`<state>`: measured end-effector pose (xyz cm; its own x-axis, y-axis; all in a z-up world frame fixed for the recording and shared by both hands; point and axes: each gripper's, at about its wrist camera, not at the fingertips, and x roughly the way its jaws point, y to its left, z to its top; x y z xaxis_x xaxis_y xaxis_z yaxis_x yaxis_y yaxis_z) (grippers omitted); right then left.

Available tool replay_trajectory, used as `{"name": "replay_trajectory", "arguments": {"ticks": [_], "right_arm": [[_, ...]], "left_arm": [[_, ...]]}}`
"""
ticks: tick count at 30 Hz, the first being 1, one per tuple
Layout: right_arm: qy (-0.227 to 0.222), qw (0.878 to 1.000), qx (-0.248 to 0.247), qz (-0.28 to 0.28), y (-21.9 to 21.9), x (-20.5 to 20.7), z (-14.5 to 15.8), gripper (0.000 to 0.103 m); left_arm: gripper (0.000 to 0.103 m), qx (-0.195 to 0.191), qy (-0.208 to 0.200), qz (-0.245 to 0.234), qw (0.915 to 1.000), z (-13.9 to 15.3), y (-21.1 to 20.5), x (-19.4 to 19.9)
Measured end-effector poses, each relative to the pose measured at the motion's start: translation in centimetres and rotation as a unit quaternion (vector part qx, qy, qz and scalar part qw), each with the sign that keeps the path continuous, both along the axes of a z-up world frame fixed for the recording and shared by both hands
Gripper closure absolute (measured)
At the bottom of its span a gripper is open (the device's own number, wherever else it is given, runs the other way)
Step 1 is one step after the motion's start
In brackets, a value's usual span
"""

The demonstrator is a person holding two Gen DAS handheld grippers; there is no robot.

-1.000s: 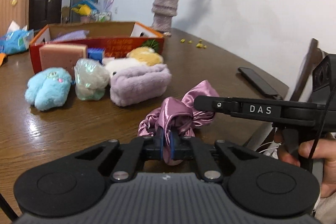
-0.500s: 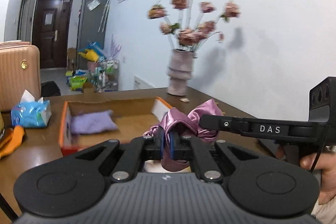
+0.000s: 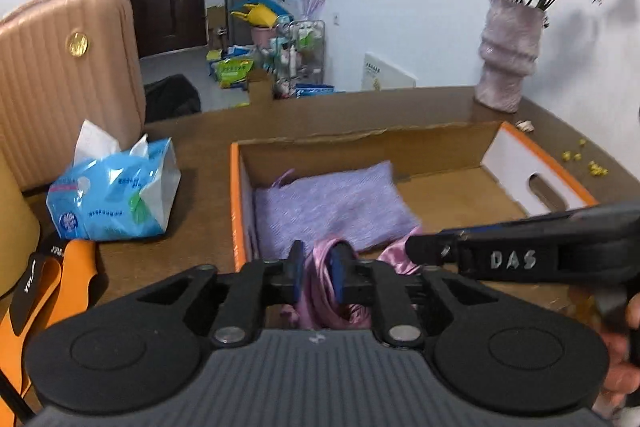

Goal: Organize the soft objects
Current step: 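Drop the pink scrunchie into the orange box beside the sachet, then grasp the lilac fluffy towel with the right gripper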

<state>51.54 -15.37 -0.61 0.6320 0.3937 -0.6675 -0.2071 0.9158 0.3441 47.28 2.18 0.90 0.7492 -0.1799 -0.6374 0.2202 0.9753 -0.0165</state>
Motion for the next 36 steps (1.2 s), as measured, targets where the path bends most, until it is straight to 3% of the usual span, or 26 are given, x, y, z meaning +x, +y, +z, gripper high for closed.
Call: {"name": "replay_trajectory", "arguments": {"ticks": [2,5,10,13,19,24,29,32,36], "right_arm": [[-0.001,1.000,-0.013,0.003,0.2,0.1,-0.1,0.047],[-0.023,1.000,-0.018,0.000,-0.4,-1.0,0.6,0.046],[-0.064,0.998,-0.015,-0.009,-3.5,-3.9,4.5,0.041],[-0.106,0.994,-0.019,-0.011,-6.2,-7.5,7.7,0.031],[-0.202,0.979,-0.037,-0.010,-12.4,-18.1,11.7,0.012],[-0.241,0.969,-0.058,-0.024,-15.4,-26.4,11.4,0.009],[-0.256,0.965,-0.058,-0.026,-15.2,-31.7,9.8,0.008],[-0.249,0.967,-0.046,-0.020,-14.4,-35.5,7.1,0.008],[-0.217,0.976,0.001,0.006,-14.6,-40.3,3.4,0.008]], "left_arm": [[0.069,0.001,-0.013,0.001,0.9999,-0.2,0.5,-0.3],[0.045,-0.008,-0.038,-0.009,0.9992,1.1,1.0,-1.4],[0.040,-0.004,-0.078,0.002,0.9969,5.3,1.8,-4.2],[0.034,-0.002,-0.102,0.017,0.9946,8.3,2.5,-7.5],[0.016,0.000,-0.170,0.021,0.9852,11.4,2.9,-18.7],[0.007,0.001,-0.216,-0.008,0.9764,10.9,1.4,-27.2],[0.006,-0.008,-0.221,-0.004,0.9751,9.2,-0.1,-32.4],[0.006,-0.020,-0.216,0.021,0.9760,6.8,-0.5,-36.4],[0.004,-0.064,-0.195,0.004,0.9786,3.9,-0.7,-41.1]]}}
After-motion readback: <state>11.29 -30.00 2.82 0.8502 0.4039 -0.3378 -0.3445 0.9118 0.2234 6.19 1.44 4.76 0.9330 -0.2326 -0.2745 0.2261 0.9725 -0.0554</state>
